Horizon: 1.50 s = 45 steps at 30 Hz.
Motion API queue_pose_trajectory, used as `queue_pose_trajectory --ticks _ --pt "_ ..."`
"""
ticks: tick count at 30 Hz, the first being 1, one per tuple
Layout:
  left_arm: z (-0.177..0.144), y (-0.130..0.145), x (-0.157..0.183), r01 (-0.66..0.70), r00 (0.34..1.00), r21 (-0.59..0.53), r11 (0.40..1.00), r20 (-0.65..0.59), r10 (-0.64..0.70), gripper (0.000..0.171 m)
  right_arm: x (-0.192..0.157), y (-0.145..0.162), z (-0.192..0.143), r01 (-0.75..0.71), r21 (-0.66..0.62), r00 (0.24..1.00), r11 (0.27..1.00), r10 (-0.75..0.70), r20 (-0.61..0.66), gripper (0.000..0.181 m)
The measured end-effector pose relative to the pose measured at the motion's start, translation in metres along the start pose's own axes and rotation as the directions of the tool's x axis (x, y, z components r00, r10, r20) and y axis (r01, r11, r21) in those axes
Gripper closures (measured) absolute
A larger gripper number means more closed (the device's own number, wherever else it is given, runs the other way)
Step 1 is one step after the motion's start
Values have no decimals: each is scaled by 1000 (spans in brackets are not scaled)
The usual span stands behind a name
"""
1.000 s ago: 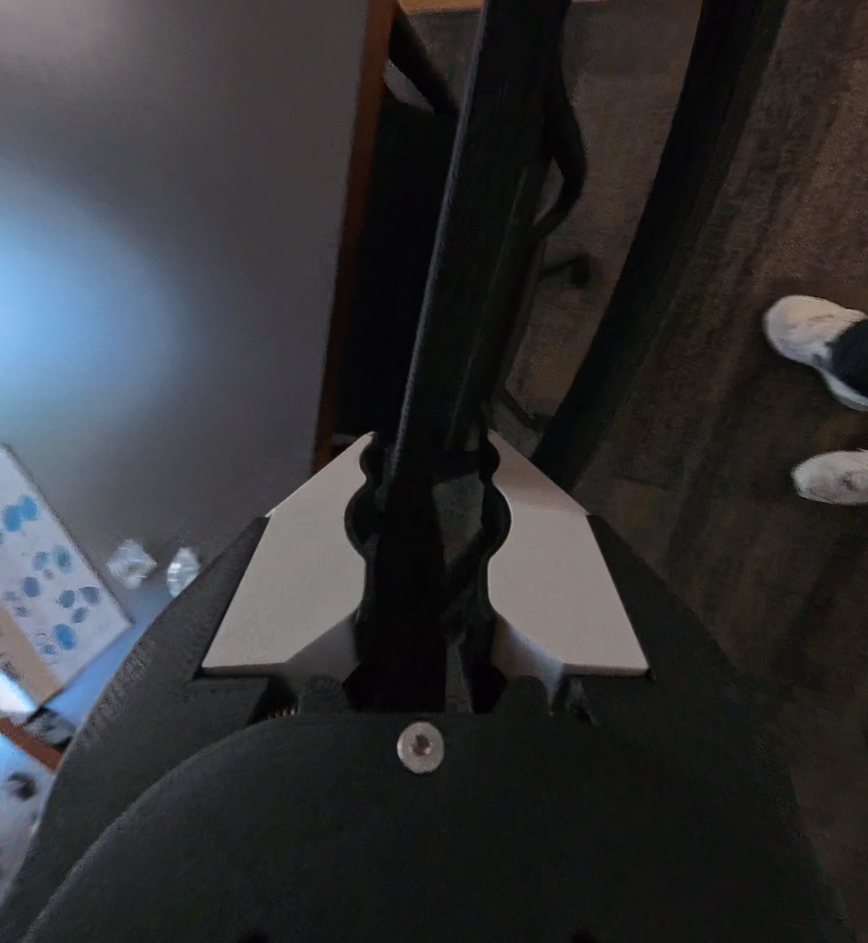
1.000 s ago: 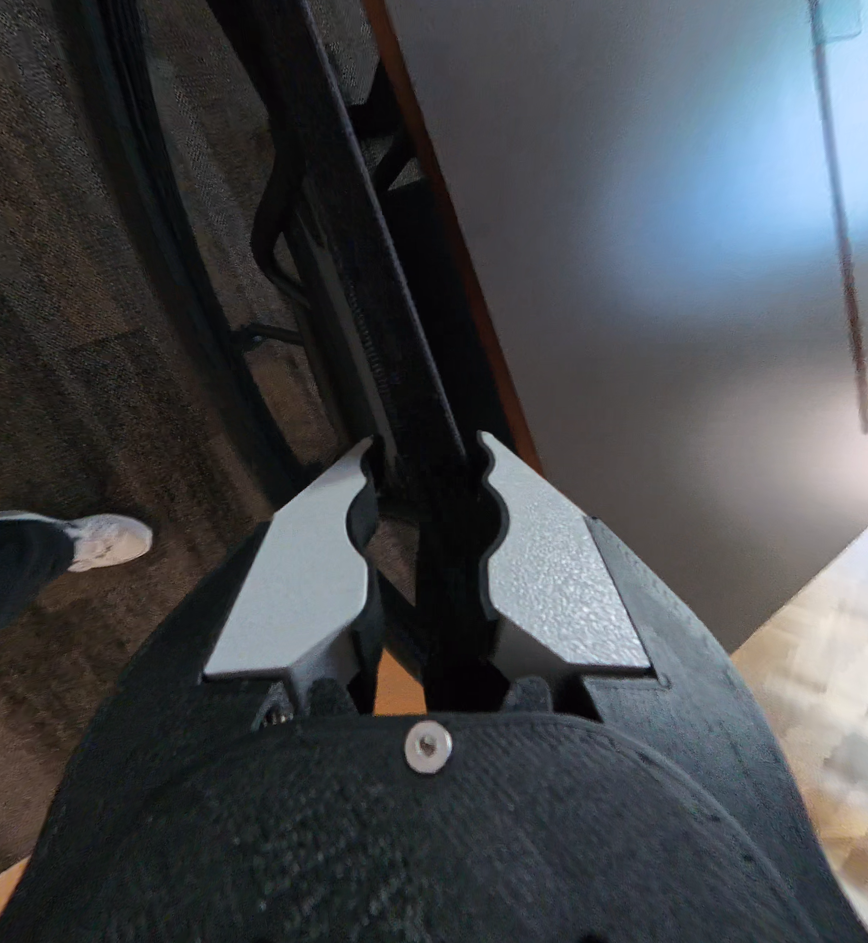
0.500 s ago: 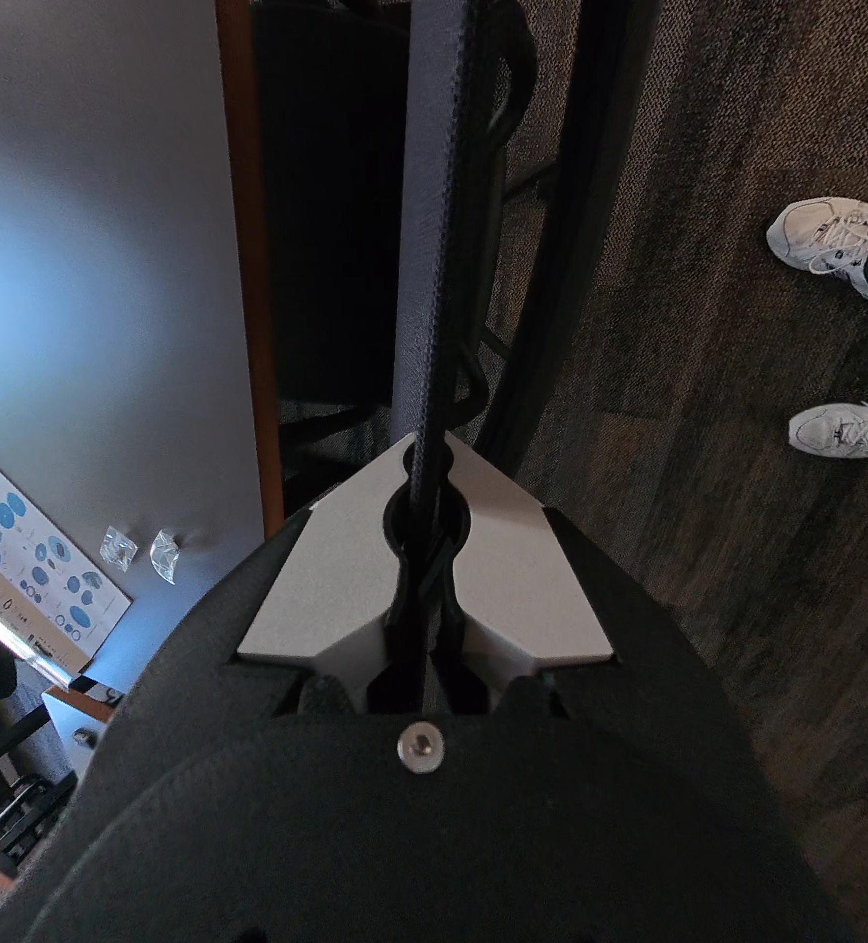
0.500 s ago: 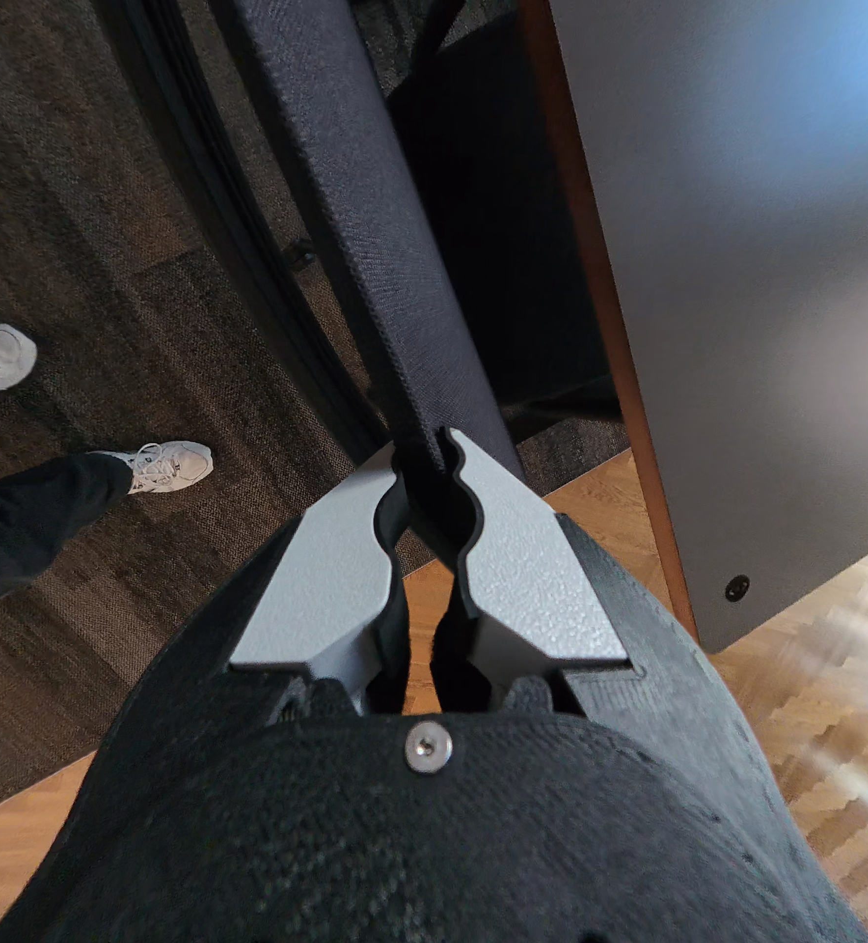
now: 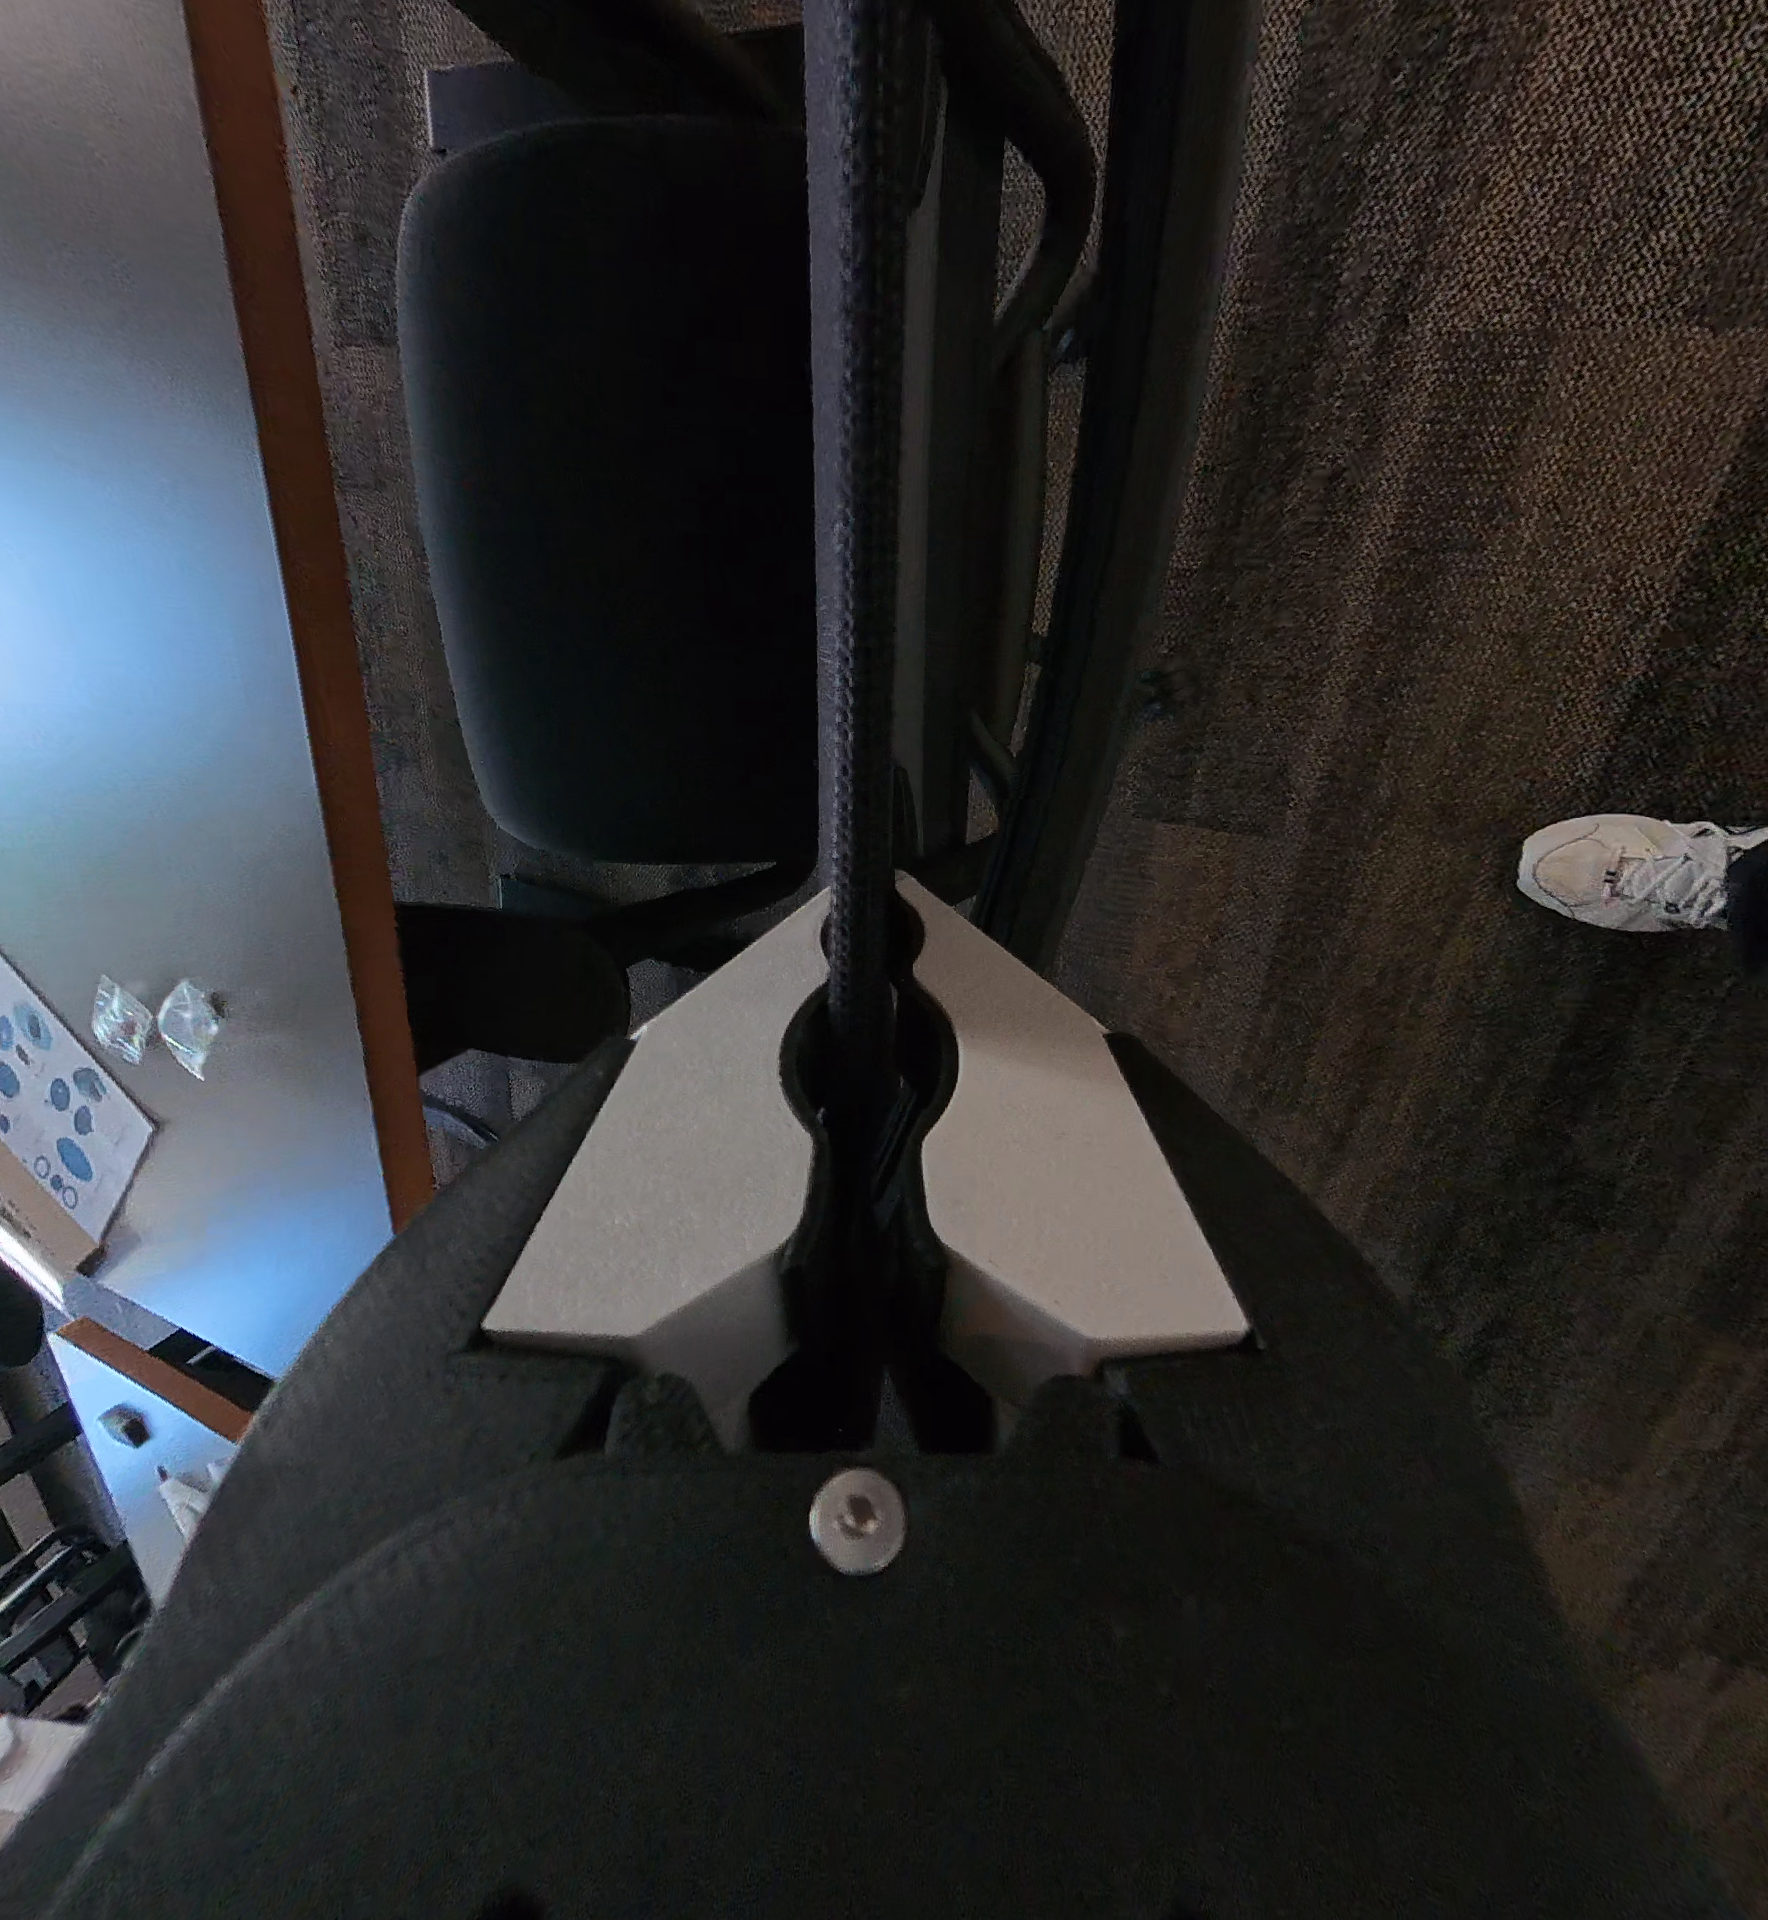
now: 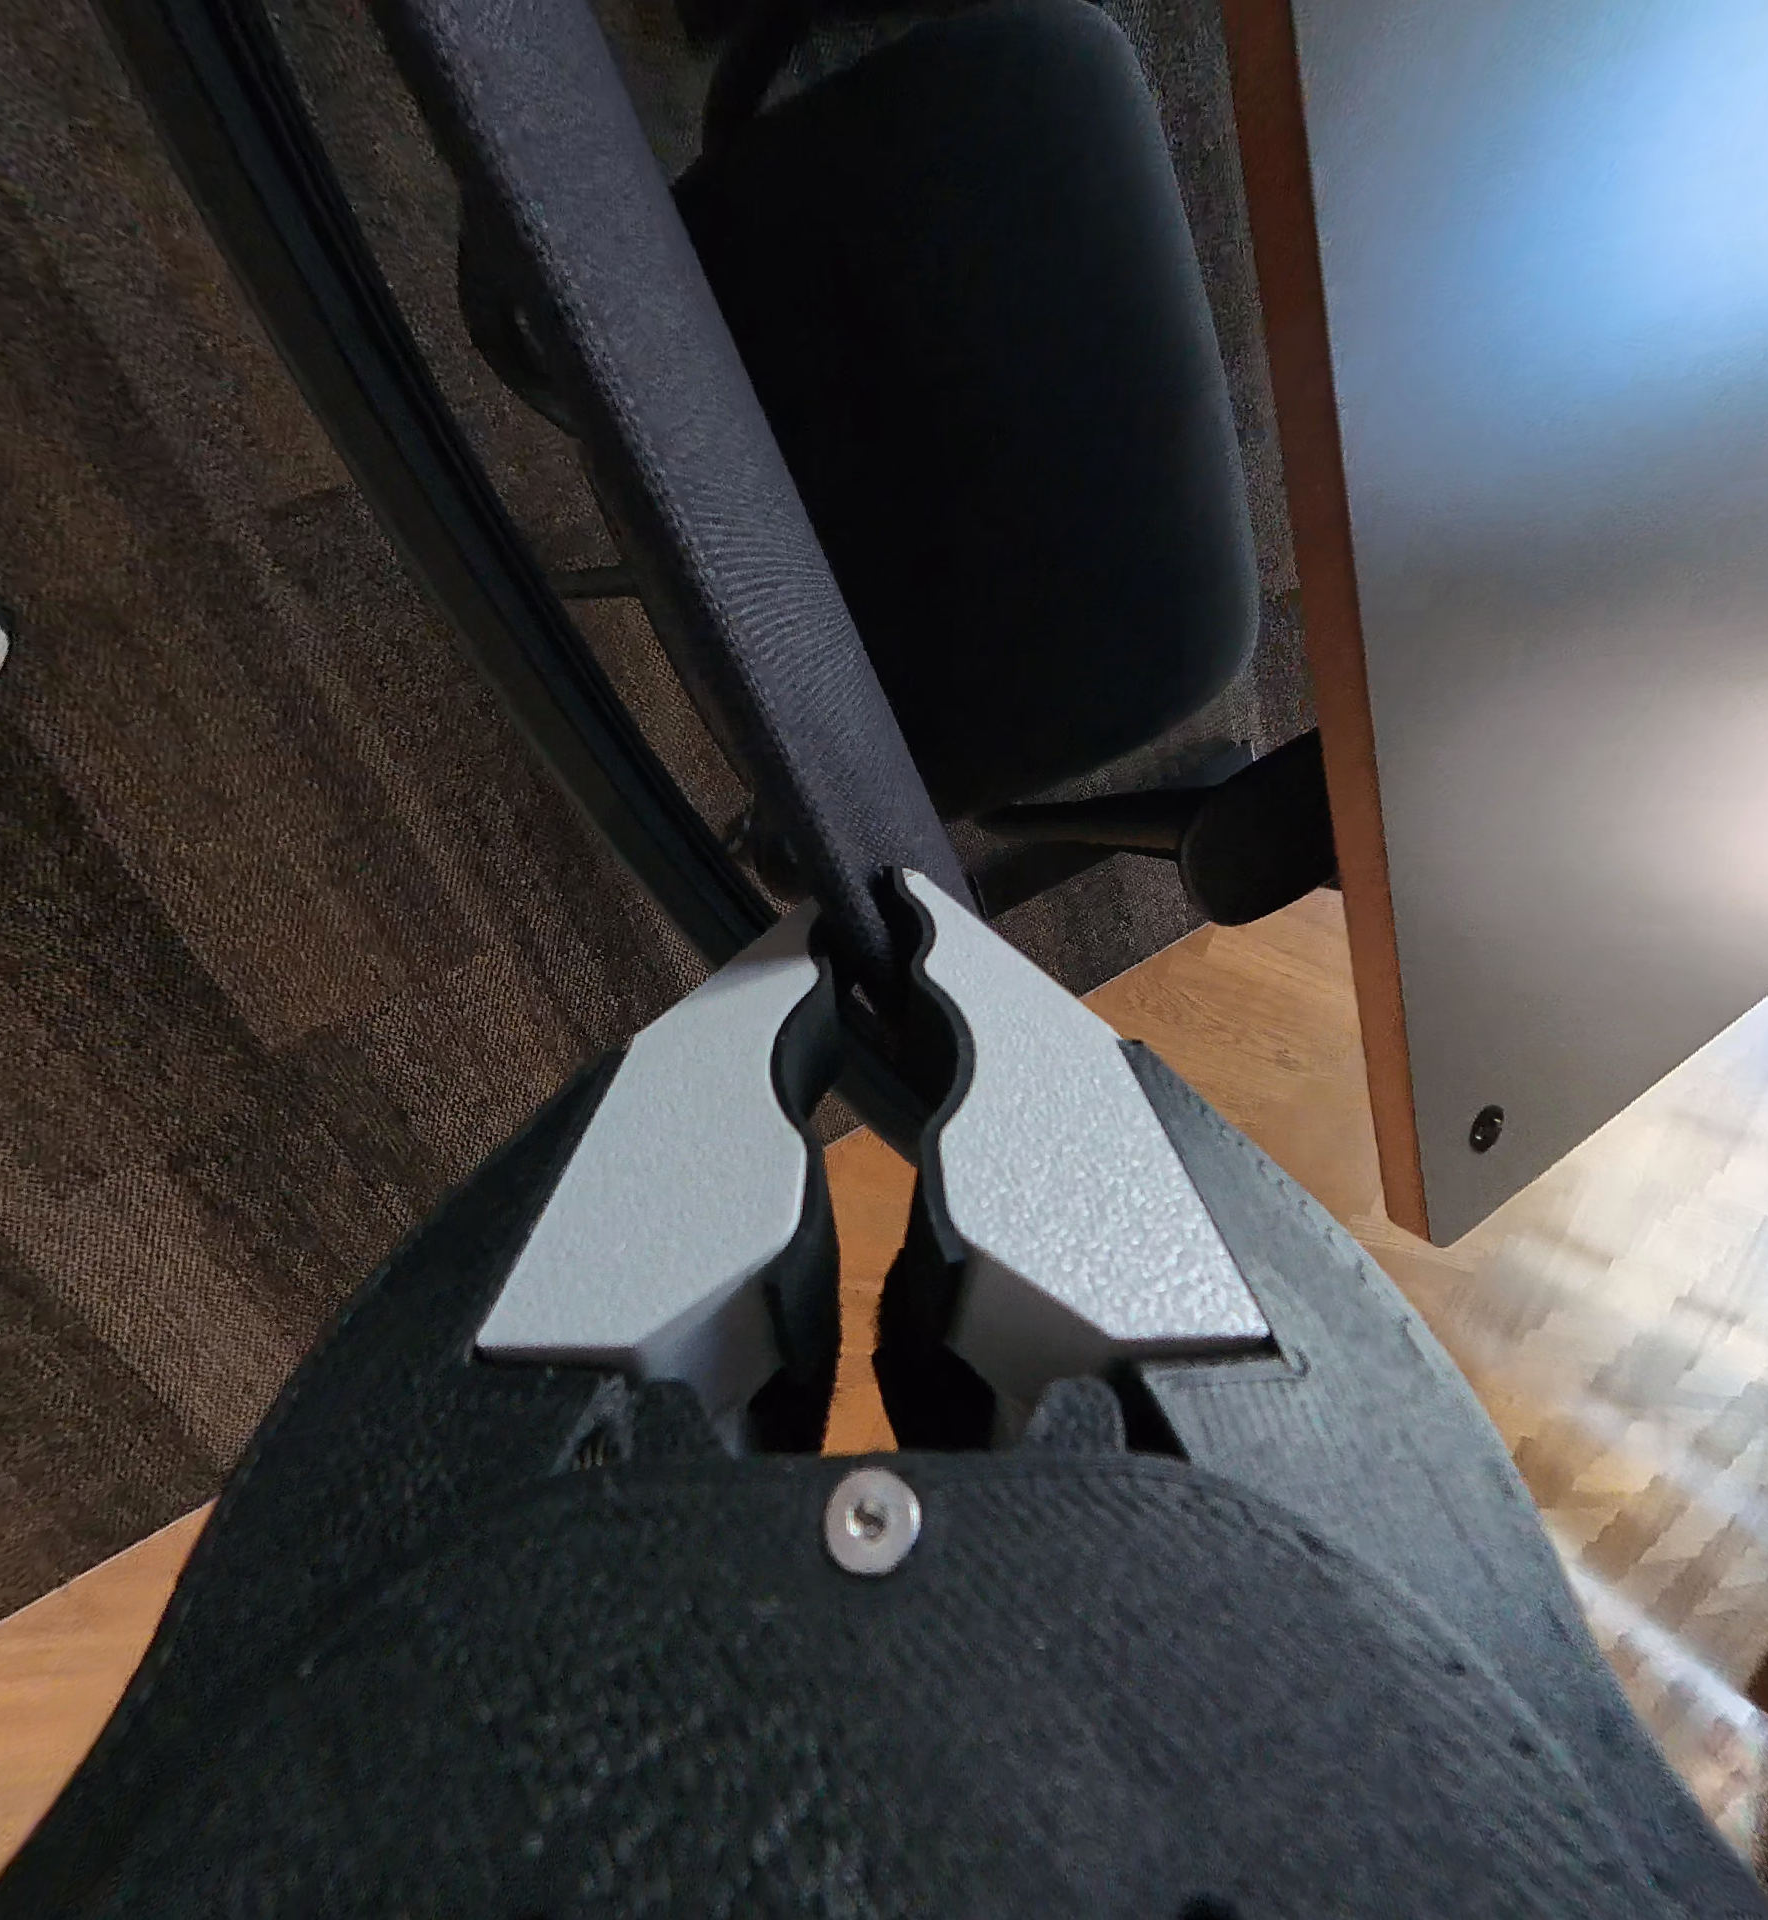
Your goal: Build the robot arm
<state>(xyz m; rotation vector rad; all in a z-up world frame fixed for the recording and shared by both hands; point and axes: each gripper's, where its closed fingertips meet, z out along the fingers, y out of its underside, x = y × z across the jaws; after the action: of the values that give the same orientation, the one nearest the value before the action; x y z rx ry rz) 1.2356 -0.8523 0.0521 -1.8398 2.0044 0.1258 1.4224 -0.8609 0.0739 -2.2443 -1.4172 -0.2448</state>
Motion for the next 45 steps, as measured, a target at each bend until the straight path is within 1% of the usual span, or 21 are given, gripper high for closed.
queue_pose_trajectory --ticks 3,7,11,14,17,19,22,25,27,29,32,36,39,41,44,45 --pt "-17 8 36 1 1000 1 1000 -1 -1 171 -37 0 -17 19 13 1000 1000 -19 23 178" --pt "-41 12 95 -23 1000 -2 1000 19 23 171 -91 12 -45 42 3 999 999 -43 30 178" --pt "-64 16 153 -28 999 -24 999 19 28 171 -145 25 -72 -5 25 1000 1000 5 11 177" --pt "-84 19 200 -12 998 -41 999 -55 10 171 -184 32 -94 -47 29 999 998 47 19 178" --pt "-105 26 251 -43 996 -38 998 -80 40 171 -233 39 -119 -60 4 998 998 60 25 178" --pt "-120 33 286 -85 993 -27 996 -90 82 171 -270 43 -137 -113 -16 994 993 113 7 177" --pt "-144 47 340 -164 981 -31 986 -107 160 171 -330 47 -165 -239 -36 970 970 238 -41 175" --pt "-169 61 391 -286 953 -31 958 -116 281 171 -388 51 -194 -326 -45 941 944 319 -114 173" --pt "-185 68 431 -310 940 -3 951 -149 306 171 -426 55 -213 -377 -67 919 924 364 -153 174" --pt "-201 75 471 -355 923 25 935 -151 355 171 -467 60 -232 -416 -75 900 906 399 -174 172" --pt "-225 88 526 -421 895 25 907 -152 420 171 -531 67 -261 -494 -83 861 865 474 -185 172" --pt "-254 101 597 -532 830 32 846 -180 528 171 -611 77 -297 -522 -110 845 846 495 -200 172" --pt "-275 104 650 -528 810 69 846 -259 526 171 -657 88 -322 -523 -128 844 843 490 -217 171" --pt "-288 103 686 -510 794 97 855 -329 512 171 -686 97 -337 -557 -129 825 821 528 -199 171" --pt "-308 102 739 -524 741 149 838 -404 536 161 -730 114 -360 -592 -169 805 788 567 -175 171" --pt "-314 101 756 -534 720 165 829 -426 548 156 -743 120 -367 -614 -184 789 767 589 -176 171"
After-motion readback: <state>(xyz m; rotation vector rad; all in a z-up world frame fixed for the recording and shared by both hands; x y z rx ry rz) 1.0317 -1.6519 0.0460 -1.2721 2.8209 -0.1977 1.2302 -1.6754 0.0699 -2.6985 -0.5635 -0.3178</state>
